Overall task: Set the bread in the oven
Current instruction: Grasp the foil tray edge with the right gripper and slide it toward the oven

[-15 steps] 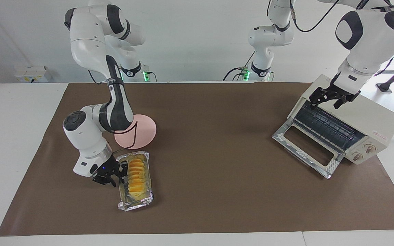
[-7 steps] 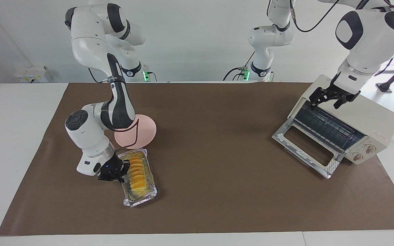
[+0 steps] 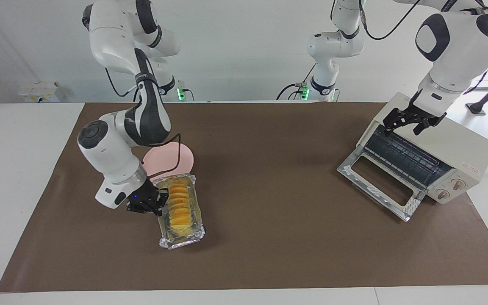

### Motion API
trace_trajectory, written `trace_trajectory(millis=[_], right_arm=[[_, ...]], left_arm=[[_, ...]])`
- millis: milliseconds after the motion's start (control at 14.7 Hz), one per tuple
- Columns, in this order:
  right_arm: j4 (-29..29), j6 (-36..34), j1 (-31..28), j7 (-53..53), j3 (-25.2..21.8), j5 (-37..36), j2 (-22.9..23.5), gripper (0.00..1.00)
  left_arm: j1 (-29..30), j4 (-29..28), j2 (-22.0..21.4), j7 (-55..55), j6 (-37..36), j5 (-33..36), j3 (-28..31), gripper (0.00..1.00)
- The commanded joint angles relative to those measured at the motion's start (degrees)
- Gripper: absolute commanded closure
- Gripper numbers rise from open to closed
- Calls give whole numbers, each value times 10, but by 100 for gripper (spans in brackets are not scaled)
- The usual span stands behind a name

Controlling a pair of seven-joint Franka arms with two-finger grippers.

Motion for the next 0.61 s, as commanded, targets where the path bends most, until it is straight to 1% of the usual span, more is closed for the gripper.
trace_trajectory(millis=[0, 204, 545], right_arm=[[19, -10, 46, 152, 1, 9, -5, 100], [17, 3, 108, 267, 0, 7, -4, 100], [-24, 78, 204, 412, -2, 0, -3, 100]], left_arm=[[-2, -3, -6, 2, -1, 8, 2, 0], [-2, -3, -6, 2, -1, 8, 2, 0], [-2, -3, -6, 2, -1, 8, 2, 0]])
